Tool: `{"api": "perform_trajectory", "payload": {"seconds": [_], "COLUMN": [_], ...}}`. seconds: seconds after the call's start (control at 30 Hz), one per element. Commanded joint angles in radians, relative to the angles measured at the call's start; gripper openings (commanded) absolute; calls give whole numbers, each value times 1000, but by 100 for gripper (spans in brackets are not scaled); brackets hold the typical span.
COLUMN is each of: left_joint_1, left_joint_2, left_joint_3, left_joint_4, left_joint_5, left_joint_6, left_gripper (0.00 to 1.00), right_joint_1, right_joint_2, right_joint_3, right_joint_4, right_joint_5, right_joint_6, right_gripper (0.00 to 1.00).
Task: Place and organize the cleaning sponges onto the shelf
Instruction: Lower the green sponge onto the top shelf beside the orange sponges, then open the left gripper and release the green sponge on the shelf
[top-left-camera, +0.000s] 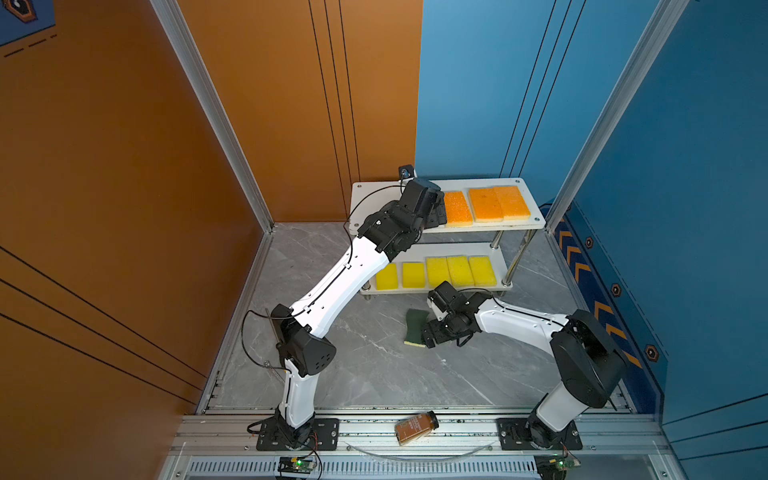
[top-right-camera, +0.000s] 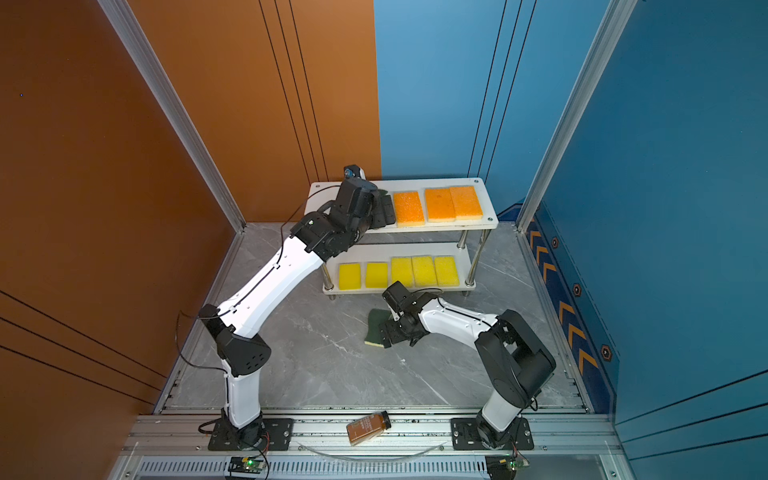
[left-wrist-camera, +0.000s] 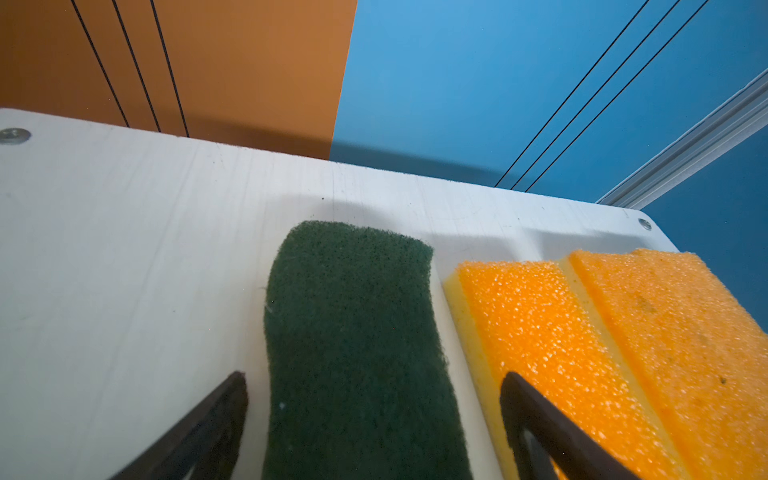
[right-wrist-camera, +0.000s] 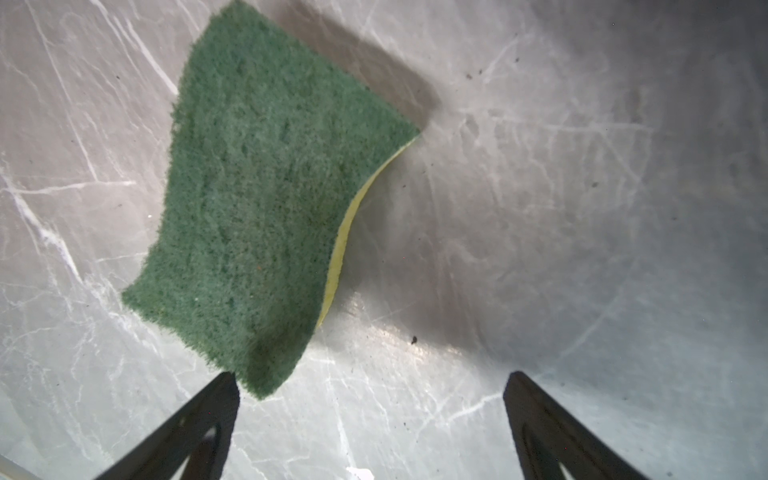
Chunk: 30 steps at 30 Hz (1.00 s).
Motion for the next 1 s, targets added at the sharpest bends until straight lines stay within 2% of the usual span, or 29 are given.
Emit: {"api": "perform_trajectory", "payload": {"seconds": [0.0,0.27,0.97], "left_joint_1": [0,-2,-29], "left_joint_2": [-56,-69,-60], "left_joint_3": [-57,-86,-79], "left_joint_4": [22,55,90], "left_joint_5": [18,46,95], "left_joint_6": [-2,-25,-27], "left_gripper": [98,100,98], "right_joint_1": [-5,-5,-5], "right_joint_2": [-21,-18,-20], "right_joint_3": [-1,-1,-6], "right_joint_4": [2,4,7], "right_joint_5": [-3,-4,-4], "right_joint_6": [14,14,14], "right_gripper": [98,98,98]}}
